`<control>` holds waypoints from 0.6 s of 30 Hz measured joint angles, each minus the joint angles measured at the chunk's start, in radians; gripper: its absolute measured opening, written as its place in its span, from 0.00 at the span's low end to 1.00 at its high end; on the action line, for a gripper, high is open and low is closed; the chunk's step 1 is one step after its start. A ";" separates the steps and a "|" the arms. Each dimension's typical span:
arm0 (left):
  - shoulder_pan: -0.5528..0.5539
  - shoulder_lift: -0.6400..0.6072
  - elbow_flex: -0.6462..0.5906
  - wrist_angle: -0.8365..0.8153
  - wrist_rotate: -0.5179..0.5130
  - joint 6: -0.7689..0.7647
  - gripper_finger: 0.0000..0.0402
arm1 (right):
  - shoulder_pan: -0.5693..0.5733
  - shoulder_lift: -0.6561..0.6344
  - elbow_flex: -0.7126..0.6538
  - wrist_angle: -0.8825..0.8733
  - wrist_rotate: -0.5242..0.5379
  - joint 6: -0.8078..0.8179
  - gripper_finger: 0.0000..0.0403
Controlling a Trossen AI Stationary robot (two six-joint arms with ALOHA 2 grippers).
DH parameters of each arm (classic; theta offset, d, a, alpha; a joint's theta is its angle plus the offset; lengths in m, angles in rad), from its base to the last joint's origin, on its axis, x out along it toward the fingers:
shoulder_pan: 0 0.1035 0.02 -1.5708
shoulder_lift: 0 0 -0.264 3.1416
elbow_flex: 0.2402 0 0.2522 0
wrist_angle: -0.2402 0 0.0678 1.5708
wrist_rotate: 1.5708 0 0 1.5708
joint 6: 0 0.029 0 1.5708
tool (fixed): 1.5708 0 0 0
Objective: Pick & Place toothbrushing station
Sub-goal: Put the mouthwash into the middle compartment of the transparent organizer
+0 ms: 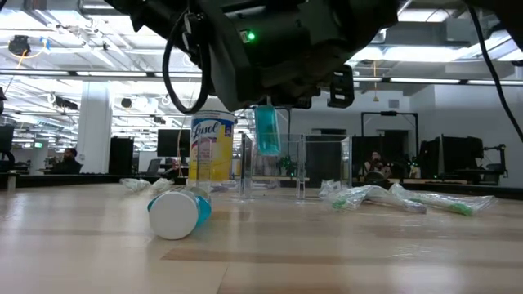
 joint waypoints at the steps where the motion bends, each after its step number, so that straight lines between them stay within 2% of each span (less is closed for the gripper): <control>1: 0.000 0.000 0.000 0.000 0.001 -0.008 0.43 | -0.002 0.000 0.000 0.005 -0.001 -0.008 0.20; 18: 0.003 0.000 0.000 0.000 0.000 -0.042 0.43 | -0.030 0.000 0.000 0.046 -0.005 -0.021 0.20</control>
